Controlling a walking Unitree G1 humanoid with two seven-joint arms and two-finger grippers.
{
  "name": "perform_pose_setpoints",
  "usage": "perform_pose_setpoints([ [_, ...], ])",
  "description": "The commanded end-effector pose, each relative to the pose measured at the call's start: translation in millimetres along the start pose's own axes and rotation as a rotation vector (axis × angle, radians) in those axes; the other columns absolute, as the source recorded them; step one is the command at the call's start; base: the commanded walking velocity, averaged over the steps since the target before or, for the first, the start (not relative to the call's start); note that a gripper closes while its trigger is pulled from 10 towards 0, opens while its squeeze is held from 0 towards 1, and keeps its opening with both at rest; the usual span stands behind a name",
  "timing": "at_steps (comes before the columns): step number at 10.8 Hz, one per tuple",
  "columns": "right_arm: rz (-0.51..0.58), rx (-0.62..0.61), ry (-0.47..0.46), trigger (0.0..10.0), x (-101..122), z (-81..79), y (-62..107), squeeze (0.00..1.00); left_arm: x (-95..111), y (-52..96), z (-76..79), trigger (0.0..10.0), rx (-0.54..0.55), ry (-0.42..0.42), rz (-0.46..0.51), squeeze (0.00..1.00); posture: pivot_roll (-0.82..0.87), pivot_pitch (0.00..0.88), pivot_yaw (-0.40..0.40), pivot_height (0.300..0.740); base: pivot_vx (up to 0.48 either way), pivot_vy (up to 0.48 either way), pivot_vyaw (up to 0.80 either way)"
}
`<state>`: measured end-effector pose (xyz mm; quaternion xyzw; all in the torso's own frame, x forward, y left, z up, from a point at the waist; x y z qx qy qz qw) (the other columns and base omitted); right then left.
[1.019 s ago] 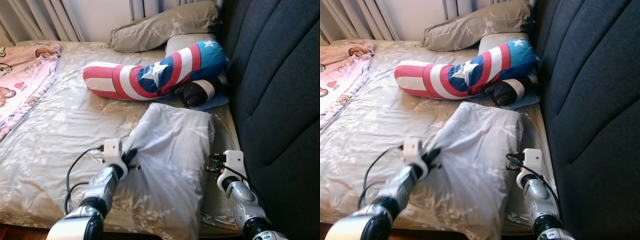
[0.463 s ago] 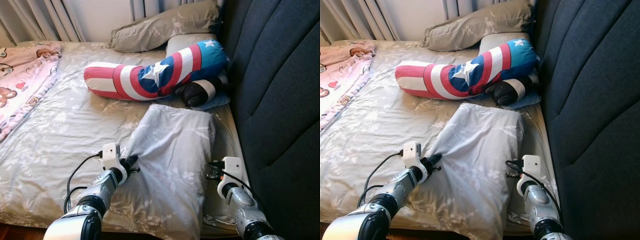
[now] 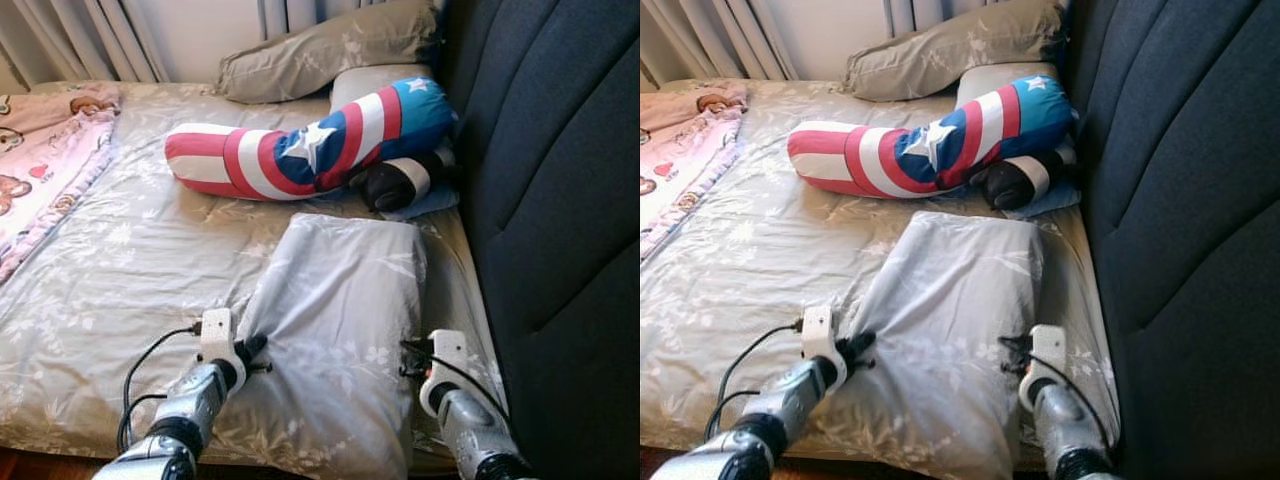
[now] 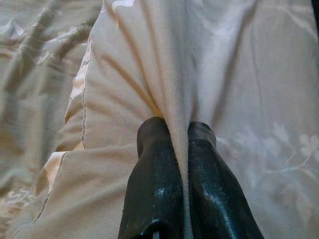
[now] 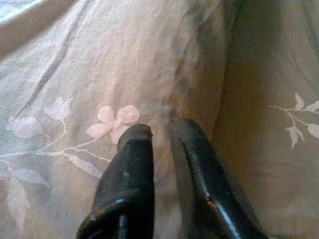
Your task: Clean up the room
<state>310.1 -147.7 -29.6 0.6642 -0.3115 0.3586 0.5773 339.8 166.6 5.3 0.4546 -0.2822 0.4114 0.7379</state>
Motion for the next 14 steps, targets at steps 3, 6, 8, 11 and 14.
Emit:
perform_pose_setpoints([
  [3, -0.041, -0.025, -0.020, 10.0, -13, -0.4, 1.7, 1.00, -16, 5.8, -4.2, 10.0, -0.017, -0.016, -0.048, 0.00, 0.00, 0.207, 0.056, 0.740, 0.000, 0.000, 0.00],
  [6, -0.055, -0.087, -0.016, 10.0, -18, 4.7, 3.1, 1.00, -8, 7.0, -5.6, 10.0, -0.029, -0.031, -0.022, 0.00, 0.03, 0.227, 0.080, 0.740, 0.000, 0.000, 0.00],
  [8, -0.076, -0.095, -0.016, 10.0, -27, 3.7, 5.1, 1.00, 1, 8.4, -5.2, 10.0, -0.048, -0.039, 0.011, 0.00, 0.04, 0.247, 0.093, 0.740, 0.000, 0.000, 0.00],
  [11, -0.114, -0.101, -0.027, 10.0, -40, 1.7, 8.5, 1.00, 3, 12.0, -5.0, 10.0, -0.071, -0.054, 0.019, 0.00, 0.07, 0.269, 0.110, 0.740, 0.000, 0.000, 0.00],
  [14, -0.136, -0.043, -0.067, 10.0, -50, -12.4, 9.8, 0.00, 14, 19.6, -2.6, 10.0, -0.101, -0.073, 0.045, 0.00, 0.11, 0.294, 0.137, 0.740, 0.000, 0.000, 0.00],
])
Point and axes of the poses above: a point about 5 cm out from each wrist's last joint towards the gripper, its own y axis pointing back from the gripper into the wrist, its own x axis along the axis of the wrist's last joint, z = x × y, the point moved 3 cm from there along -y, pointing out of the wrist towards the gripper, and after that the axes turned 10 degrees about y, right-handed, at the moved point
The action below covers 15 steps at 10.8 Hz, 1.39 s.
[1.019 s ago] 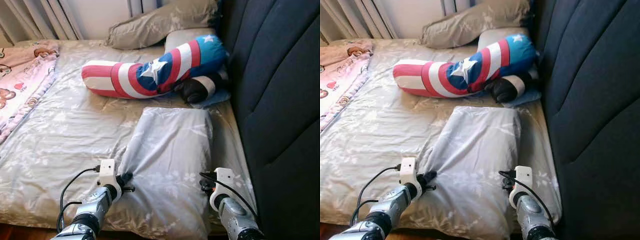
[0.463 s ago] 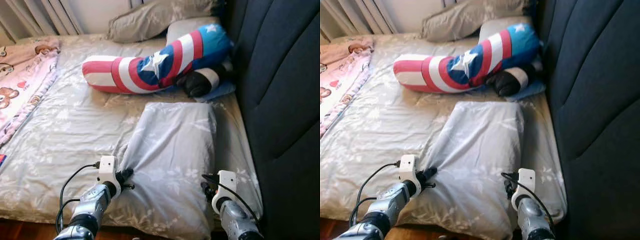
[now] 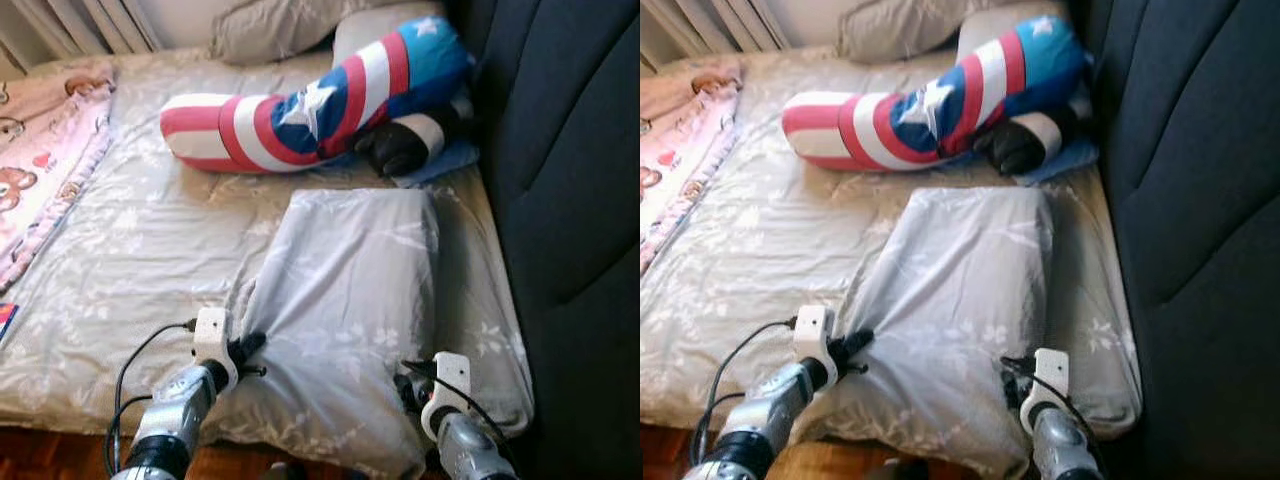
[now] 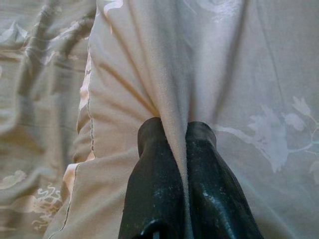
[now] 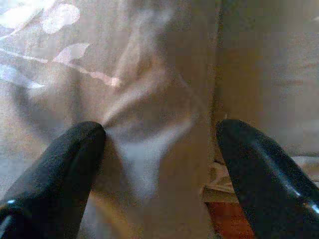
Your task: Clean up the room
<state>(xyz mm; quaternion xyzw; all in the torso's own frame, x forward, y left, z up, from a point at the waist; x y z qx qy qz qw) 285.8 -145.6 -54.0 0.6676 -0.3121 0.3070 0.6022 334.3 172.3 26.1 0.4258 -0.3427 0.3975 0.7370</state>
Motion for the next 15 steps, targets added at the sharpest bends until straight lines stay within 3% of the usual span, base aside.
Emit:
perform_pose_setpoints([
  [1, -0.064, 0.047, -0.031, 10.0, -20, -12.6, 3.1, 0.00, 1, 5.0, -2.4, 10.0, -0.013, 0.001, 0.001, 0.00, 0.12, 0.297, 0.140, 0.740, 0.000, 0.000, 0.00],
  [4, -0.051, 0.049, -0.083, 10.0, -26, -9.7, 5.9, 0.00, 9, 10.8, 8.1, 10.0, -0.044, -0.007, 0.019, 0.00, 0.15, 0.330, 0.149, 0.740, 0.000, 0.000, 0.00],
  [8, -0.115, 0.052, -0.074, 10.0, -42, -13.0, 9.4, 0.00, 23, 25.6, 20.3, 10.0, -0.065, -0.016, 0.045, 0.00, 0.20, 0.373, 0.157, 0.740, 0.000, 0.000, 0.00],
  [9, -0.124, 0.057, -0.075, 5.8, -45, -15.0, 10.3, 0.00, 26, 27.3, 23.6, 10.0, -0.068, -0.014, 0.050, 0.00, 0.21, 0.377, 0.159, 0.740, 0.000, 0.000, 0.00],
  [10, -0.117, 0.070, -0.091, 0.0, -44, -17.5, 10.3, 0.00, 29, 28.7, 25.9, 10.0, -0.070, -0.012, 0.054, 0.00, 0.22, 0.380, 0.159, 0.740, 0.000, 0.000, 0.00],
  [15, -0.102, 0.087, -0.092, 0.0, -44, -19.8, 10.6, 0.00, 34, 36.5, 31.9, 10.0, -0.069, 0.005, 0.052, 0.00, 0.22, 0.378, 0.158, 0.740, 0.000, 0.000, 0.00],
])
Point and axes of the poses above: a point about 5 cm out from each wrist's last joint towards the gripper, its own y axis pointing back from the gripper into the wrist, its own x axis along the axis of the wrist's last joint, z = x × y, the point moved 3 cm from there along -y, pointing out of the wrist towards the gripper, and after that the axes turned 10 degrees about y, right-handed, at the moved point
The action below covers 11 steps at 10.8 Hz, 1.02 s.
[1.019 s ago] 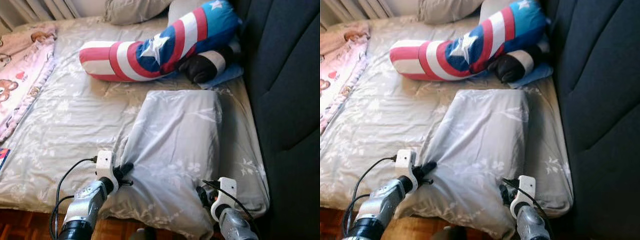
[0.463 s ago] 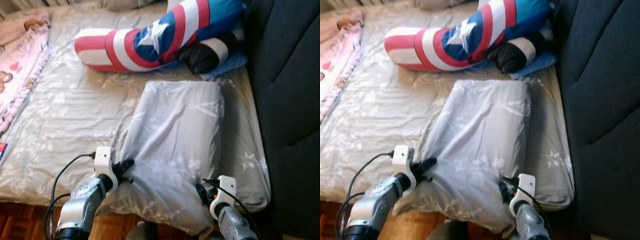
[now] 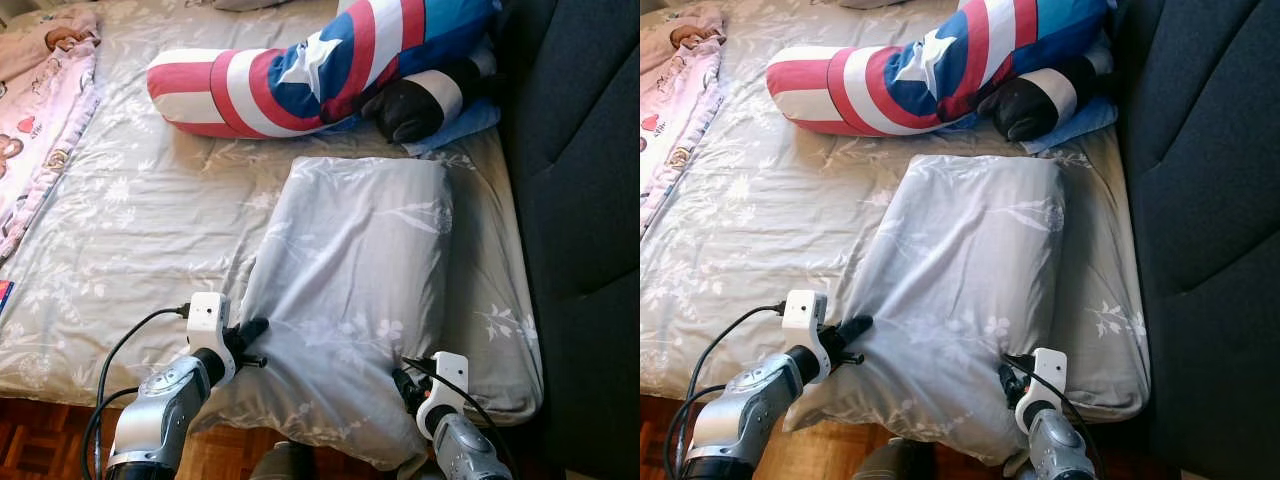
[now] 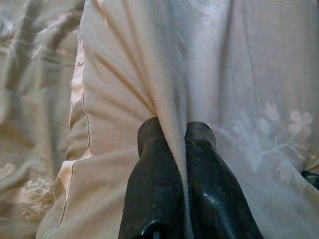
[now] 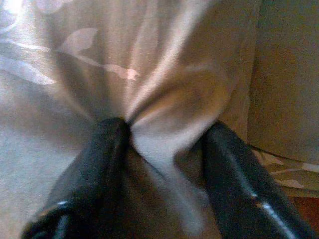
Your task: Clean up the room
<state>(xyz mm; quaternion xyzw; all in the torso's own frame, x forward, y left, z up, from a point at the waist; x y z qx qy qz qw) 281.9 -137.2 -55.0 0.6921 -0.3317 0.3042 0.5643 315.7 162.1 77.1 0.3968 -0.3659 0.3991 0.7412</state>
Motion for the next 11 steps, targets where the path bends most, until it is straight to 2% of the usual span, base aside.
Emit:
perform_pose_setpoints([
  [1, -0.131, 0.016, -0.030, 0.0, -40.5, -9.1, 9.3, 0.00, 2.1, 5.3, -0.4, 10.0, -0.006, 0.012, 0.013, 0.00, 0.22, 0.377, 0.158, 0.740, 0.000, 0.000, 0.00],
  [11, -0.116, 0.015, -0.006, 0.0, -36.0, -7.9, 8.1, 0.00, 0.3, 4.6, 1.6, 10.0, -0.007, 0.021, 0.006, 0.00, 0.21, 0.371, 0.152, 0.740, 0.000, 0.000, 0.00],
])
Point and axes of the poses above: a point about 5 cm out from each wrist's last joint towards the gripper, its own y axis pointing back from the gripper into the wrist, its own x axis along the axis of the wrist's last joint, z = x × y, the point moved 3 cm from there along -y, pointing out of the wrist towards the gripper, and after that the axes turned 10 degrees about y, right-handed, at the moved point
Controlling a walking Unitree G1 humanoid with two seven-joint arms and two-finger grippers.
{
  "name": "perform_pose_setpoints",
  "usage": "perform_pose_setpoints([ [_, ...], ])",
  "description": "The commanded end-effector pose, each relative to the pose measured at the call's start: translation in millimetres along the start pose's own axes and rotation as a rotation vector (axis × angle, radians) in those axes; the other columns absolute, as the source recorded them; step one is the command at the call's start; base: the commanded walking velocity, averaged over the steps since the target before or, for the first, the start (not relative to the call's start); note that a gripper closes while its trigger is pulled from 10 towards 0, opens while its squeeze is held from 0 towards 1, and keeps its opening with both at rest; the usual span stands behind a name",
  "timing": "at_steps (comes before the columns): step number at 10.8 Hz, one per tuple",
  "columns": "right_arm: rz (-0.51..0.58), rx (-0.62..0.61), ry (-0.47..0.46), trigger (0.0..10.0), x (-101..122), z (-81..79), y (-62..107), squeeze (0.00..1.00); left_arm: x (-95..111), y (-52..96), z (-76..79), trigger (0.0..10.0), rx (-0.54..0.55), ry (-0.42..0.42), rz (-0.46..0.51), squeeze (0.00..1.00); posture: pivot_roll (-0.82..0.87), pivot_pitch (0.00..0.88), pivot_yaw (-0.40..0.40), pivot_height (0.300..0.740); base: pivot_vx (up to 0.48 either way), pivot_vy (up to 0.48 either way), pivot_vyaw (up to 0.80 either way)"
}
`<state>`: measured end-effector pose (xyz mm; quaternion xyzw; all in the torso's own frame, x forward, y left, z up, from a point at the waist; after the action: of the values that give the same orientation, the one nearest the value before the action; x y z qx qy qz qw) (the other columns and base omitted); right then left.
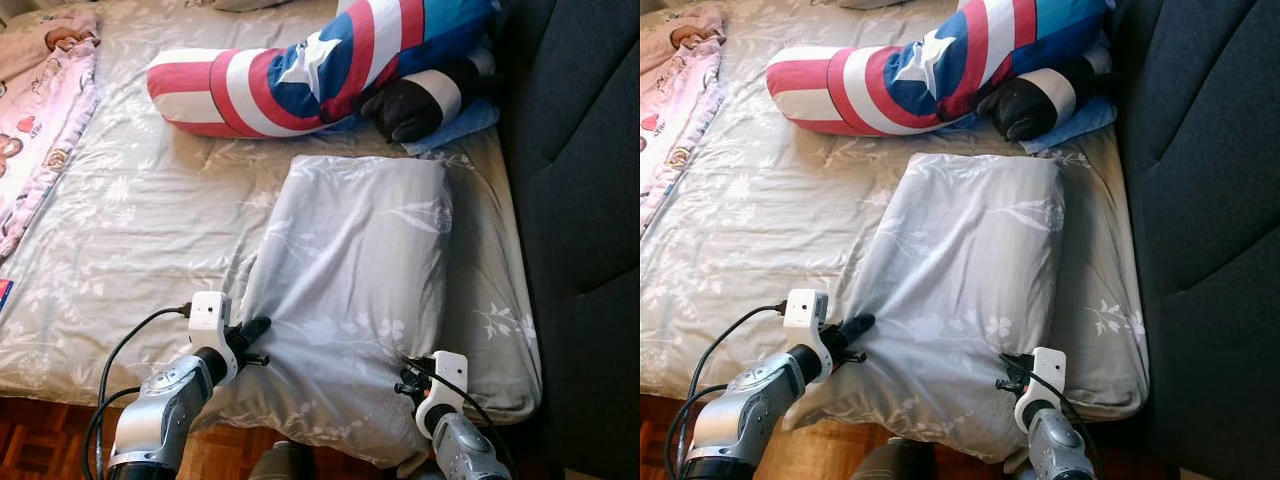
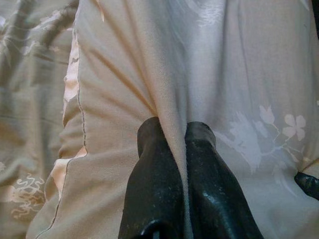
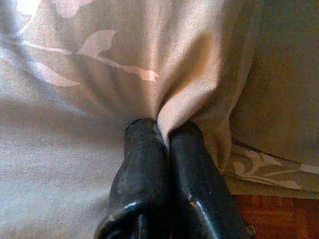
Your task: Clean up the room
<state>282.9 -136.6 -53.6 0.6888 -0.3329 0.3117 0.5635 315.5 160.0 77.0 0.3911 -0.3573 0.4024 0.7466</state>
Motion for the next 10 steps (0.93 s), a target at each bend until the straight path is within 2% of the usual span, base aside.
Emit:
perform_pose_setpoints([
  [1, -0.129, 0.015, -0.014, 0.0, -37, -7.6, 8.5, 0.00, 1, 4.7, -0.2, 10.0, -0.003, -0.004, 0.009, 0.00, 0.21, 0.369, 0.151, 0.740, 0.000, 0.000, 0.00],
  [7, -0.097, 0.024, -0.006, 0.0, -25, -7.3, 4.4, 0.00, 5, -2.4, 1.6, 10.0, -0.007, 0.001, 0.027, 0.00, 0.19, 0.337, 0.140, 0.740, 0.000, 0.000, 0.00],
  [10, -0.064, 0.021, -0.004, 0.0, -13, -4.1, 1.3, 0.00, 6, -10.4, -3.0, 10.0, 0.004, 0.008, 0.032, 0.00, 0.16, 0.291, 0.139, 0.740, 0.000, 0.000, 0.00],
])
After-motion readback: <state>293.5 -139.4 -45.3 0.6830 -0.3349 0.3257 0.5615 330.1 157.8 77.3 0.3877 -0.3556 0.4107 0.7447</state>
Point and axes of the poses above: a point about 5 cm out from each wrist's last joint towards the gripper, its own y axis pointing back from the gripper into the wrist, its own x axis along the axis of the wrist's last joint, z = x × y, the point moved 3 cm from there along -y, pointing out of the wrist towards the gripper, and after that the axes turned 10 degrees about y, right-handed, at the moved point
